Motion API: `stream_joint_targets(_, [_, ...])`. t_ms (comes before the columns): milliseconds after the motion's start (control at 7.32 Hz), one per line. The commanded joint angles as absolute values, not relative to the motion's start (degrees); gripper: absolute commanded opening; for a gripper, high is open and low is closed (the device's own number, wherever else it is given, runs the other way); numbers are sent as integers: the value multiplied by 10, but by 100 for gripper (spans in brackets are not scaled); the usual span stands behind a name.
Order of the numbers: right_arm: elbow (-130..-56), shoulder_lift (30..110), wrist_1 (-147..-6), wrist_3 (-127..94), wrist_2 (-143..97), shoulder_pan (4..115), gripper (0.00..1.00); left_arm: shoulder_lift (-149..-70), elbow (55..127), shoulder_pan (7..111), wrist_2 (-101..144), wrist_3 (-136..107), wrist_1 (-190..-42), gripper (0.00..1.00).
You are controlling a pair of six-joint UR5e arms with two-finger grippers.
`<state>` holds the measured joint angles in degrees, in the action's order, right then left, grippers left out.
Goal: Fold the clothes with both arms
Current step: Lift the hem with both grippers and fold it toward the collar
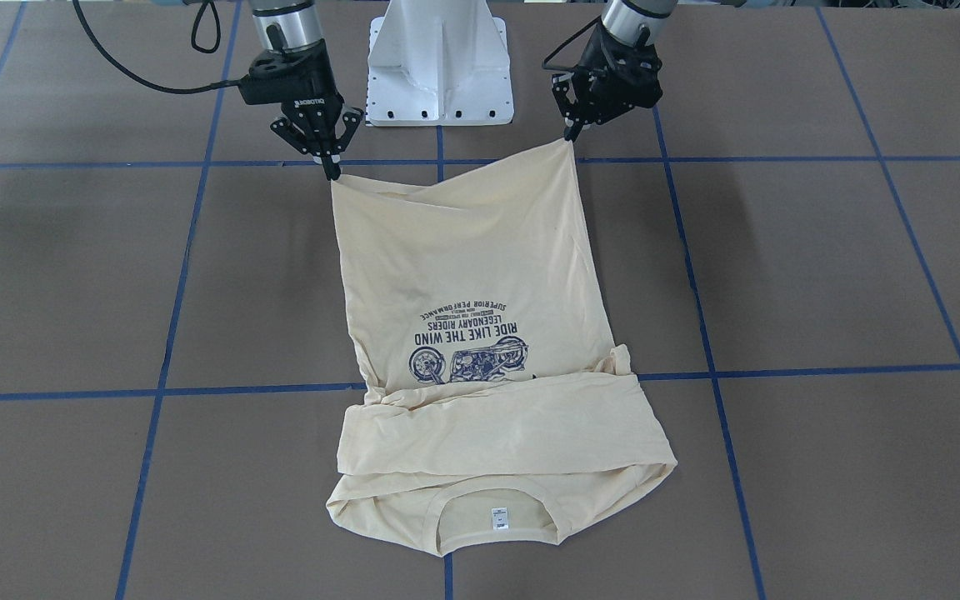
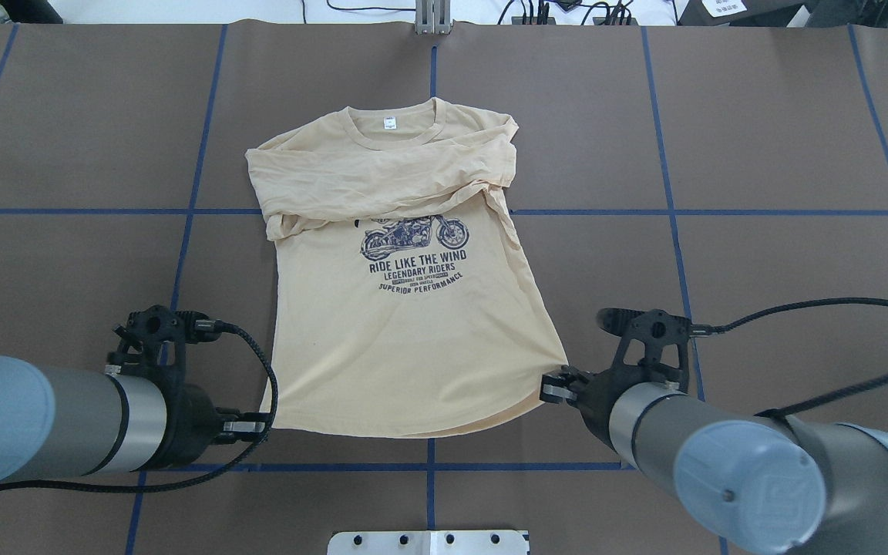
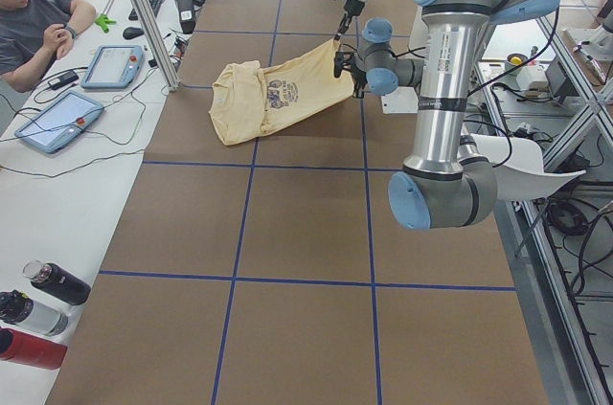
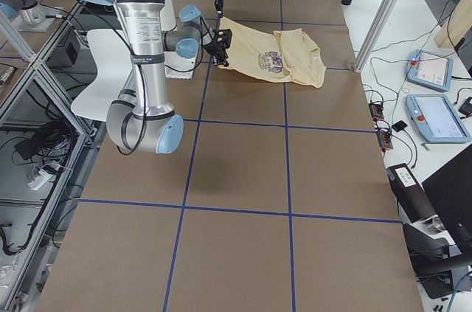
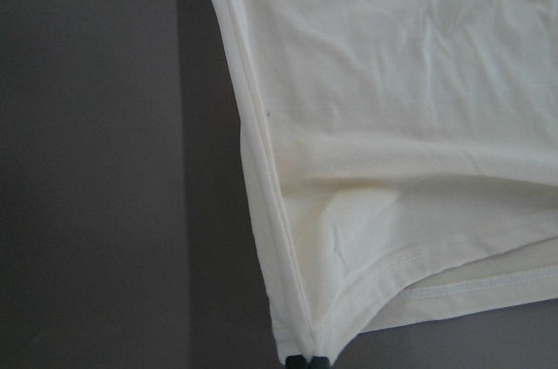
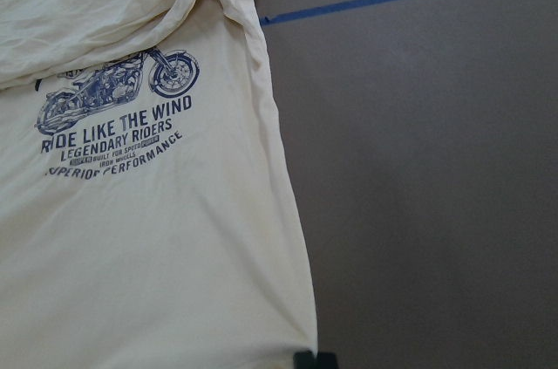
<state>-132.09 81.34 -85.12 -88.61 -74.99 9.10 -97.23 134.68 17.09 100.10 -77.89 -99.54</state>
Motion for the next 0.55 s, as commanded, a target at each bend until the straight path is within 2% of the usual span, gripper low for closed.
stream_joint_targets(0, [-1483, 880, -938, -887, -770, 5, 0, -974, 1443, 153, 1031, -780, -906, 0])
stream_joint_targets(137, [-1518, 880, -971, -887, -773, -36, 0, -974, 1470, 114, 1034, -787, -884, 0])
stream_joint_targets(410, [-1523, 878, -976, -888, -767, -48, 0, -976, 1497, 77, 1033, -816, -877, 0])
